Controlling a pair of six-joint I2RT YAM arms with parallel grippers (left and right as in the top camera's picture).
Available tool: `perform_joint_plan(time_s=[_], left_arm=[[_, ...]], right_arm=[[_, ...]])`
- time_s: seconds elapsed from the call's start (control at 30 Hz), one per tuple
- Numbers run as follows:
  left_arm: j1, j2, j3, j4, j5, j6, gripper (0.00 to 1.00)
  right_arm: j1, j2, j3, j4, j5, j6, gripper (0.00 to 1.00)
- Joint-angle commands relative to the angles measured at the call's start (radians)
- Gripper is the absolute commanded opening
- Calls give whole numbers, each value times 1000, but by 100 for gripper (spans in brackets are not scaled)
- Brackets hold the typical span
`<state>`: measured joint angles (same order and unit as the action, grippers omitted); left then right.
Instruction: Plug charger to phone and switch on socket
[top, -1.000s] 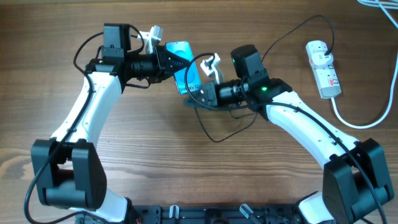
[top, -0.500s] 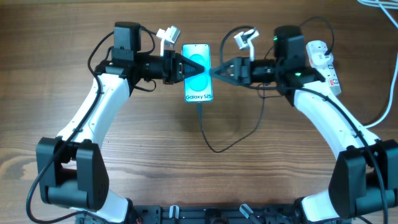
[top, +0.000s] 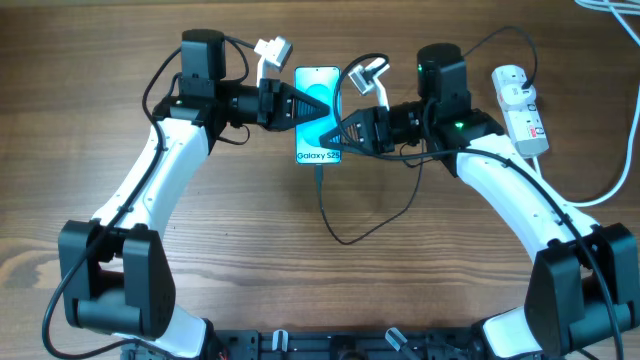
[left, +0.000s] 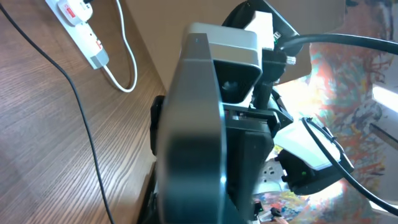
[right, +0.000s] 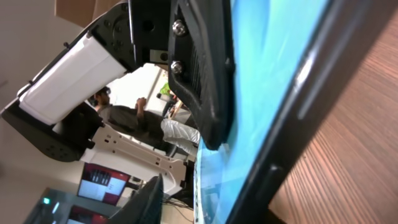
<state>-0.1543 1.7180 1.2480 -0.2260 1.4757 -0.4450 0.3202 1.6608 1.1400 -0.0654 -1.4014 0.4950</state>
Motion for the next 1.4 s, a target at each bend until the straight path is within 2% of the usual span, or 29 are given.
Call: perform_joint_plan(time_s=[0.0, 0.07, 0.17, 0.23, 0.27, 0.3, 0.37, 0.53, 0.57, 0.63, 0.73, 0.93, 1.1, 1.17, 1.27, 1.37], left_arm=[[3, -16, -1, 6, 42, 20, 4], [3, -16, -1, 7, 42, 21, 4], [3, -16, -1, 6, 42, 23, 5], [3, -16, -1, 7, 42, 23, 10], [3, -16, -1, 7, 42, 23, 16], [3, -16, -1, 6, 42, 23, 27], [4, -16, -1, 7, 42, 23, 60], [5, -16, -1, 6, -9, 23, 86], [7, -16, -1, 6, -29, 22, 89], [8, -16, -1, 6, -47, 19, 90], [8, -16, -1, -16, -101, 19, 95], [8, -16, -1, -189, -494, 19, 96], [7, -16, -1, -384, -954, -39, 96], [7, -16, -1, -433, -1073, -42, 96], [7, -16, -1, -478, -1196, -87, 97], [7, -16, -1, -494, -1255, -95, 98]], right_arm=[[2, -2, 17, 5, 21, -20, 16], [2, -2, 17, 5, 39, -20, 5], [2, -2, 17, 5, 72, -20, 4], [2, -2, 17, 5, 103, -16, 4], [2, -2, 17, 5, 115, -7, 4], [2, -2, 17, 5, 131, 8, 4], [-3, -2, 17, 6, 156, 27, 4], [-17, 0, 17, 3, 186, 30, 4], [-19, 0, 17, -3, 197, 27, 4], [-19, 2, 17, -19, 210, 23, 4], [-26, 3, 17, -129, 265, -66, 4], [-43, 3, 17, -397, 535, -261, 4], [-43, 8, 16, -502, 826, -330, 4], [-43, 24, 16, -510, 920, -335, 4], [-43, 69, 16, -513, 949, -337, 4], [-44, 146, 16, -500, 945, -338, 4]])
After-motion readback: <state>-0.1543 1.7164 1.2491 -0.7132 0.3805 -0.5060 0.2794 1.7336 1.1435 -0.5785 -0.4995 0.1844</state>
